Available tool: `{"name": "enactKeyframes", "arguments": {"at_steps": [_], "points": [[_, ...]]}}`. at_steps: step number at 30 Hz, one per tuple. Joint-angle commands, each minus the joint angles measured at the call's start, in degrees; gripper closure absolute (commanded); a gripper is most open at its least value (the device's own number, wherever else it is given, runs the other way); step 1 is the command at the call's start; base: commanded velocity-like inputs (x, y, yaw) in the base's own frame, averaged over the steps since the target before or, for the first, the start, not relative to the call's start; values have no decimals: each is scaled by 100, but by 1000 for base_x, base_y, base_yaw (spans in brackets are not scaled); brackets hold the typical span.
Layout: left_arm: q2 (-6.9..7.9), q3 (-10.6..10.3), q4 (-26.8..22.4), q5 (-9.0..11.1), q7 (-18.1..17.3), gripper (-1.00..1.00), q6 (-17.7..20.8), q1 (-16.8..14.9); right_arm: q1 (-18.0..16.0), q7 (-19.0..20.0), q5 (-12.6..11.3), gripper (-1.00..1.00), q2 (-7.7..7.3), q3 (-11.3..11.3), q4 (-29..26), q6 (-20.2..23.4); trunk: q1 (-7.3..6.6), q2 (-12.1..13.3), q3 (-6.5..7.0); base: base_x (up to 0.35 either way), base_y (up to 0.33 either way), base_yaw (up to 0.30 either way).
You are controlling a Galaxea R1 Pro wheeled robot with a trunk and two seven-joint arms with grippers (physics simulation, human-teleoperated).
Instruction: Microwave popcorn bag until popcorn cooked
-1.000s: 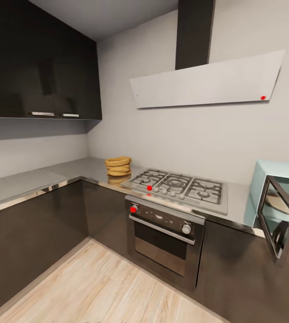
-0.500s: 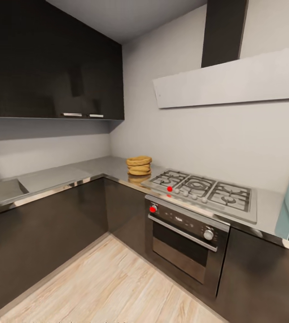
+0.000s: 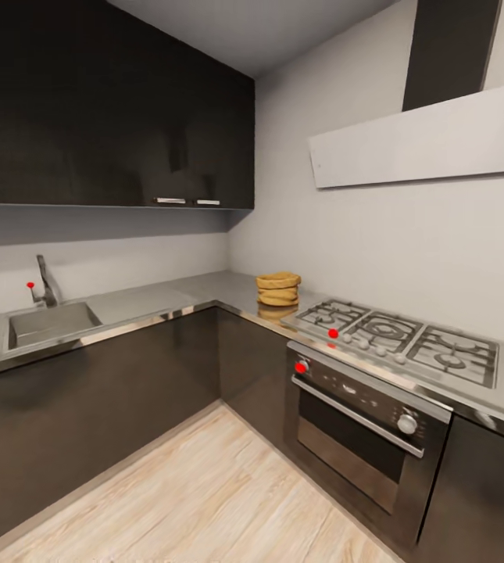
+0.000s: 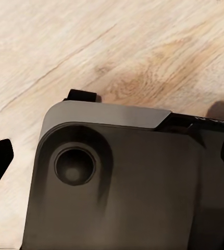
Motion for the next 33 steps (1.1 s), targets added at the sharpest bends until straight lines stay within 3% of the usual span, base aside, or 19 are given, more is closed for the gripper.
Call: {"name": "enactKeyframes", "arguments": {"at_steps": [1, 11, 33], "points": [[-4, 9, -1, 34, 0, -100, -12, -1, -9, 17, -1, -100, -3, 24, 18, -20, 0, -3, -6, 0, 0, 300], [-4, 2, -2, 23, -17, -100, -7, -1, -12, 26, -2, -100, -38, 24, 17, -15, 0, -3, -6, 41, 0, 202], [-2, -27, 18, 12, -36, -100, 67, -1, -9, 26, 16, -100, -33, 33, 17, -3, 0, -3, -6, 317, 10, 1]]}}
